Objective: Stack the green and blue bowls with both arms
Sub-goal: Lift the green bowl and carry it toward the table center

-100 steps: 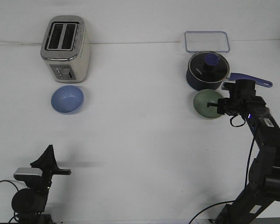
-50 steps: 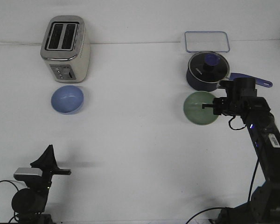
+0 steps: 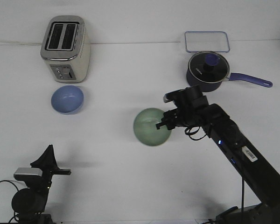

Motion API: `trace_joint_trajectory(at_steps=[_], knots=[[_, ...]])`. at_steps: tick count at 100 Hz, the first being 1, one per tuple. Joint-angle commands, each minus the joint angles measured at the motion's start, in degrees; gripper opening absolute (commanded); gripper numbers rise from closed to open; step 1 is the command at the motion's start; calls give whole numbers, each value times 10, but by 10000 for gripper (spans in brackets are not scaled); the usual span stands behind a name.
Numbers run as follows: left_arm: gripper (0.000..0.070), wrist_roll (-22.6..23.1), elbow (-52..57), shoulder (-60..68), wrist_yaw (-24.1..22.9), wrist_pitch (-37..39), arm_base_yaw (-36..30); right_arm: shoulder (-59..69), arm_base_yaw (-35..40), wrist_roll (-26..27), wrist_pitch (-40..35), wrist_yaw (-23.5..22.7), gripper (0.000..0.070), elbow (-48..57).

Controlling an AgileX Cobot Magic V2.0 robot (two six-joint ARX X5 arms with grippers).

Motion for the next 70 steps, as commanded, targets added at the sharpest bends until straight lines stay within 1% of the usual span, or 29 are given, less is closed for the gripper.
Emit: trace_joint_trajectory(at_steps=[1,13,26,41,70], knots=[[11,6,-11,-1,-2,7,0,23,31,23,7,-1,0,8],[11,6,-11,-1,-2,7,0,46,77,28,12,-1,0,8],[11,6,-11,-1,-2,7,0,79,111,33,21,-2,0,8],[11,6,-11,-1,-2,7,0,113,132,34,38,-3,0,8],[11,6,-11,-1,-2,7,0,154,140,36,55,0,0,7]])
